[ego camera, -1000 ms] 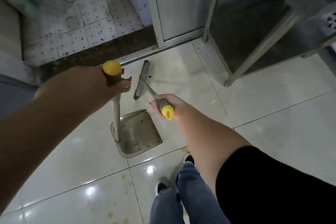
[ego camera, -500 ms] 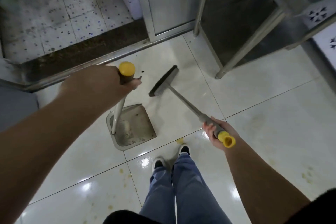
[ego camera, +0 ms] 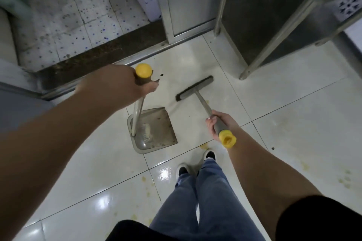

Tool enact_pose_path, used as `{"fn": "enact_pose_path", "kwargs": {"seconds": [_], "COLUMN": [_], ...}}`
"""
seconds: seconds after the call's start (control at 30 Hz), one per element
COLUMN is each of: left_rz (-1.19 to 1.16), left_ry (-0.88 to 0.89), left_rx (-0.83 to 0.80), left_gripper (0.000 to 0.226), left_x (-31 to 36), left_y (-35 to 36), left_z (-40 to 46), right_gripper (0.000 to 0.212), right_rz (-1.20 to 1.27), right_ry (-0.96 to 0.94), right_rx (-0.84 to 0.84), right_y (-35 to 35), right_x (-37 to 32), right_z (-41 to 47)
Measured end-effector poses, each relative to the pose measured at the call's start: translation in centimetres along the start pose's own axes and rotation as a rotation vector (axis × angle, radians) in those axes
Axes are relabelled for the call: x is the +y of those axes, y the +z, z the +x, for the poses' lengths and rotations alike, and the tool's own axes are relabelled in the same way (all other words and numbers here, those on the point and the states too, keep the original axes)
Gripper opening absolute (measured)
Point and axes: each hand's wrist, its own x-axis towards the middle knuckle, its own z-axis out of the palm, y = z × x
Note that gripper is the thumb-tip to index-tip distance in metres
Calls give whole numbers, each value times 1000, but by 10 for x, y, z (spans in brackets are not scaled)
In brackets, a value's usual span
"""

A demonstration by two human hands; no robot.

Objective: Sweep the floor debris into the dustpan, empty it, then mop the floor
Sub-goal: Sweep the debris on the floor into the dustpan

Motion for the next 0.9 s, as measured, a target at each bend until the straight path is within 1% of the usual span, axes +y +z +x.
{"fn": "enact_pose_path", "kwargs": {"seconds": [0.03, 0.07, 0.2, 0.27, 0.33, 0.43, 0.5, 0.6, 0.73, 0.77, 0.83, 0.9], "left_rz": [-19, -34, -13, -47, -64, -33, -9, -8, -19, -29, -11, 5], "left_ry": [4, 14, 139, 213, 297, 395, 462, 534, 603, 617, 647, 641], "left_rx": [0, 4, 36, 48, 27, -11, -24, -30, -83, -105, -137, -145], "left_gripper": [61, 59, 58, 57, 56, 56, 54, 48, 49, 48, 47, 48], "left_x": [-1, -2, 15, 28, 41, 65, 84, 117, 162, 173, 193, 209], "left_y": [-3, -7, -25, -30, -30, -23, -21, -18, -8, -5, 3, 9], "left_z": [-1, -2, -1, -3, -6, -8, -10, -13, -21, -24, -30, -33], "right_gripper": [38, 41, 27, 26, 25, 25, 23, 19, 25, 25, 23, 19], "right_rz": [-5, -22, 20, 41, 74, 183, 202, 157, 31, 19, 39, 37], "right_ry": [-17, -35, -95, -112, -163, -227, -270, -342, -319, -314, -292, -293], "right_rx": [33, 47, 88, 123, 184, 251, 322, 428, 487, 481, 412, 378], "right_y": [-3, -8, -67, -100, -130, -162, -172, -182, -185, -184, -176, -167], "right_x": [0, 2, 15, 28, 46, 68, 74, 75, 69, 67, 64, 62], "right_z": [-1, -7, -43, -66, -87, -115, -129, -146, -175, -177, -174, -160]}}
